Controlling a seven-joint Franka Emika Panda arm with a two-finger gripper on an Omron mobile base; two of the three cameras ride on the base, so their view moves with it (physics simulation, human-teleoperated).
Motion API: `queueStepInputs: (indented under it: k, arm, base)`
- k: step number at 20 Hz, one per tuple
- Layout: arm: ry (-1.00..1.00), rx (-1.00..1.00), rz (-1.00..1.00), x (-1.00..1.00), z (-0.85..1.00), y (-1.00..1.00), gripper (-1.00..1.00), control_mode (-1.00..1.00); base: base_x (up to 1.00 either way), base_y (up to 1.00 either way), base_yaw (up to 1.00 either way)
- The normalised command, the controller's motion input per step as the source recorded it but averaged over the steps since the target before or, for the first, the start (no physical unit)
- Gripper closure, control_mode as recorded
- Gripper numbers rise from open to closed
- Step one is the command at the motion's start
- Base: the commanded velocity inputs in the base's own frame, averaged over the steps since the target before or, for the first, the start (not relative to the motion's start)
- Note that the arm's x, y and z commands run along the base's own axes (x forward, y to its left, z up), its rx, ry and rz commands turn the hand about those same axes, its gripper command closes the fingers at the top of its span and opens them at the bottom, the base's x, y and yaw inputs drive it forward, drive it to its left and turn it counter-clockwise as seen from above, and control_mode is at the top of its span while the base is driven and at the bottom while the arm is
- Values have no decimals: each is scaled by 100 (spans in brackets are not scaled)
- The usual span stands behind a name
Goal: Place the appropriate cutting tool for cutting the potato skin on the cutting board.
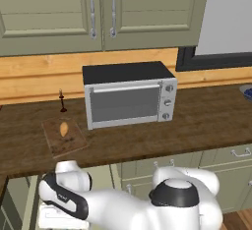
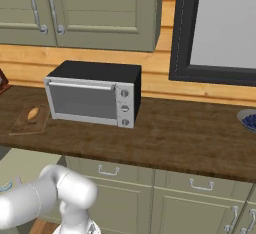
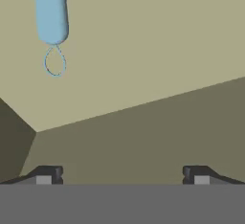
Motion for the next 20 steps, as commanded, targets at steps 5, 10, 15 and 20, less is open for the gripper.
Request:
queueStepInputs:
  k: [5, 10, 15, 20]
  arm:
    - [-15, -5, -15, 47, 0, 11, -100, -100]
    - [-14, 0, -3, 30, 0, -1, -100, -100]
    - [-29, 0, -2, -3, -19, -7, -100, -100]
    - [-31, 0, -2, -22, -25, -25, -100, -100]
  base:
    - [0, 0, 0]
    - [0, 0, 0]
    - [0, 0, 0]
    - [0, 0, 0]
